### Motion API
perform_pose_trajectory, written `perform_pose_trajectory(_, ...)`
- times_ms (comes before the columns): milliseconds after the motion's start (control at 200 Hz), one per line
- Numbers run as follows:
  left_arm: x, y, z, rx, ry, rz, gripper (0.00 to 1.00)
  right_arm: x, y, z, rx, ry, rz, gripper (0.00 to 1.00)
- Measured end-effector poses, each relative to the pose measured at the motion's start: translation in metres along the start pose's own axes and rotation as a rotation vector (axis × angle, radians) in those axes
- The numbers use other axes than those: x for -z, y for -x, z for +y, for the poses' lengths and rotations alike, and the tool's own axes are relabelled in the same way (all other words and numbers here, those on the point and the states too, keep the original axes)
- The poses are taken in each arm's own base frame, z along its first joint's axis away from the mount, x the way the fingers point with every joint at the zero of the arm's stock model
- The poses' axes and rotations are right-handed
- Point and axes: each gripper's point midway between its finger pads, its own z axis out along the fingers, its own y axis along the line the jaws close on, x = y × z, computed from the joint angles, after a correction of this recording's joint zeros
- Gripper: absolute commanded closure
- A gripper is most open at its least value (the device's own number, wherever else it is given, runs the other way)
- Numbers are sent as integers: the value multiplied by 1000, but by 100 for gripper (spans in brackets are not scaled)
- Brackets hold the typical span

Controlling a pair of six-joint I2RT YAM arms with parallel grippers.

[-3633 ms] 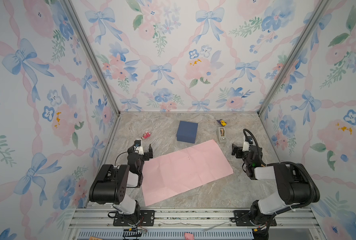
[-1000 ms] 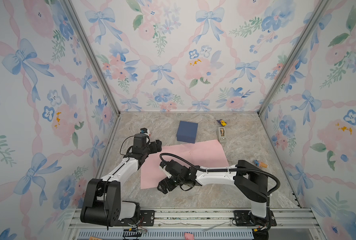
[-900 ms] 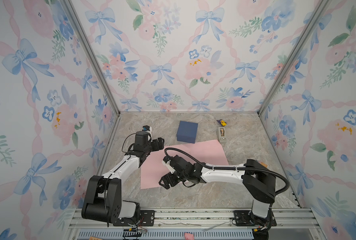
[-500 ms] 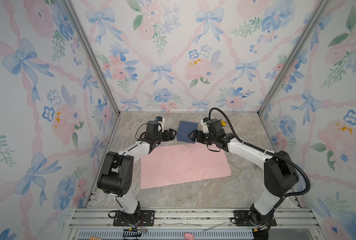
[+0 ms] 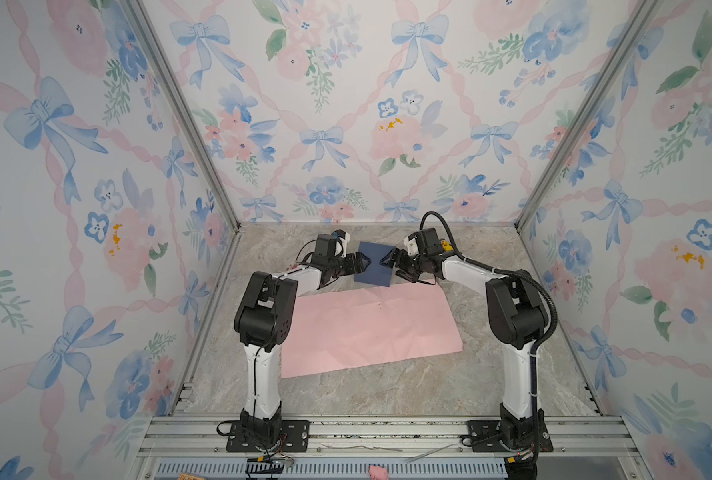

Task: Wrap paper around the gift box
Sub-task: 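Reach both grippers to the dark blue box and grasp its sides, then carry the blue box with both grippers onto the pink paper center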

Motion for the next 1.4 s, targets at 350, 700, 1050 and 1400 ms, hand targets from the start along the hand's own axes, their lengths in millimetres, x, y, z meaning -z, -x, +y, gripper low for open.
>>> perform_pose_trajectory(350, -12, 3, 5, 12, -2, -3, 34, -21, 10, -3, 1, 7, 23, 37)
perform_pose_trajectory(700, -11, 11, 5, 7, 7, -29, 44, -21, 19, -1, 22, 13, 16, 45)
perform_pose_trajectory(1050, 15, -2, -10, 13, 16, -34, 45, -10, 11, 9, 35, 17, 14, 46)
perform_pose_trajectory(1400, 26, -11, -22, 11, 16, -57, 46, 8, -4, 15, 48, -2, 0, 47)
